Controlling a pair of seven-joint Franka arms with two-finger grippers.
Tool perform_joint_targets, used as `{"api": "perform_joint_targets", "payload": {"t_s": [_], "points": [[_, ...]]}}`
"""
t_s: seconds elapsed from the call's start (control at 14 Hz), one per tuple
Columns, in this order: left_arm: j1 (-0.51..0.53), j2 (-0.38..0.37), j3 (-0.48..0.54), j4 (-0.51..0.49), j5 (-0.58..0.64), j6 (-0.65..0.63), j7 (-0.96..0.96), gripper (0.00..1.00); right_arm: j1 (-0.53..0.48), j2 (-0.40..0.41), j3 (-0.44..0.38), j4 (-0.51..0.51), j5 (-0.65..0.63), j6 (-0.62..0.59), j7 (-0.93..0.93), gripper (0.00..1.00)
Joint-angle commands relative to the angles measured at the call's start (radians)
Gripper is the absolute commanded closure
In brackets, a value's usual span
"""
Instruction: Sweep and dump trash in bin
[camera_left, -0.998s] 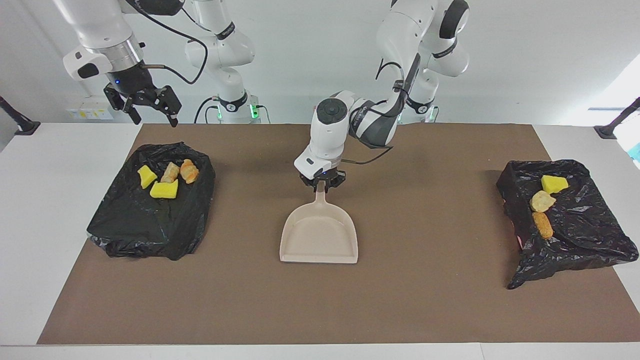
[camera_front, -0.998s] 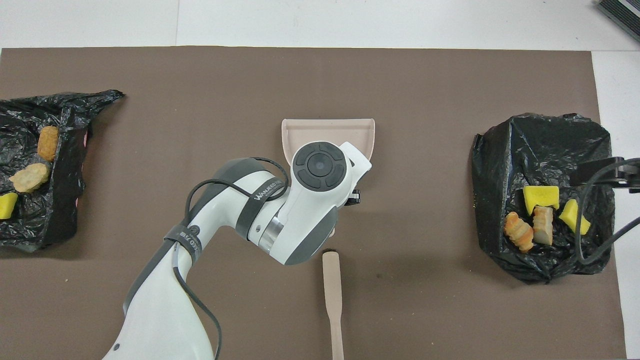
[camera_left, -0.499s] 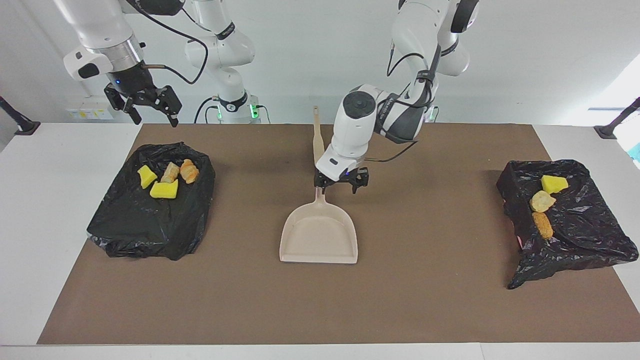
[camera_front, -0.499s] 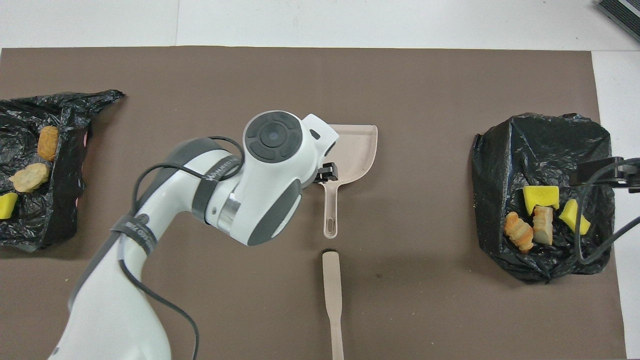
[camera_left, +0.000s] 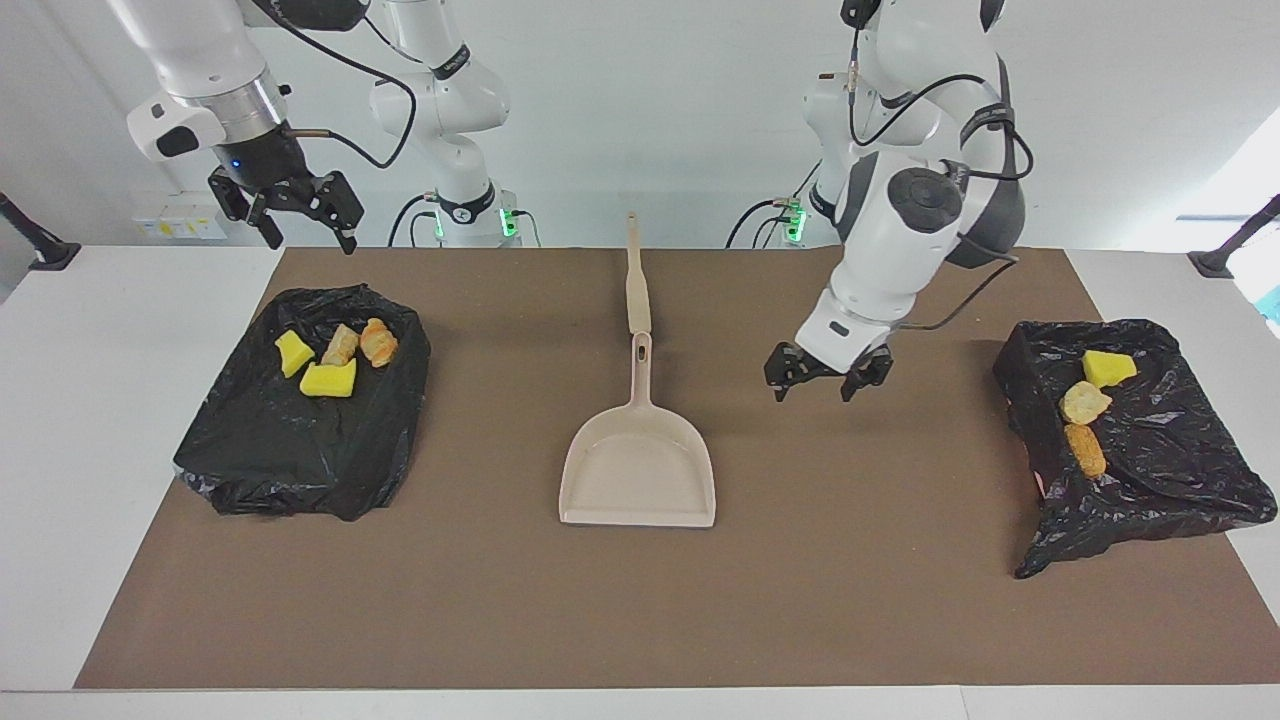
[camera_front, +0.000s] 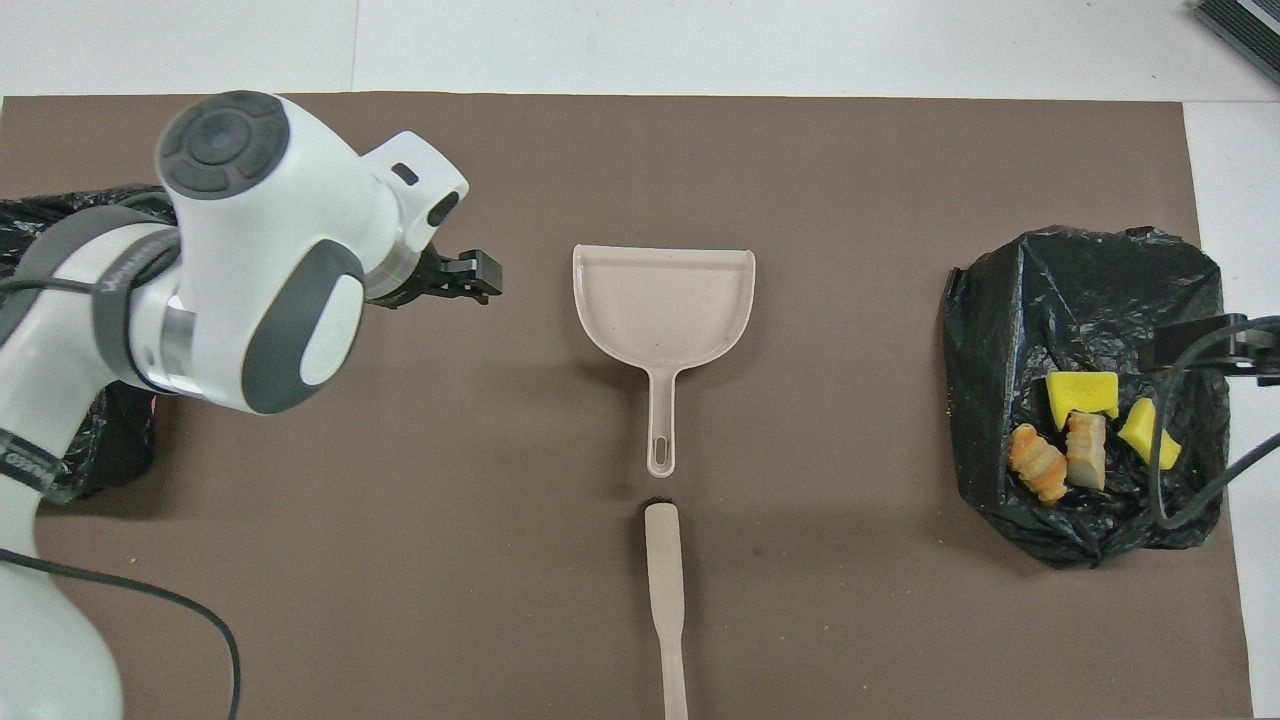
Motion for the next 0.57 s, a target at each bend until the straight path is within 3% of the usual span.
{"api": "perform_joint_targets", "payload": {"t_s": [0.0, 0.5], "points": [[0.106, -0.055, -0.008, 0.017, 0.001, -0.107, 0.184, 0.0, -0.005, 0.004, 0.002, 0.016, -0.008, -0.036, -0.029, 0.0], [0.253, -0.161, 0.003, 0.022, 0.082, -0.239, 0.458, 0.0, 0.005, 0.011, 0.009, 0.022, -0.017, -0.02, -0.036, 0.0]]}}
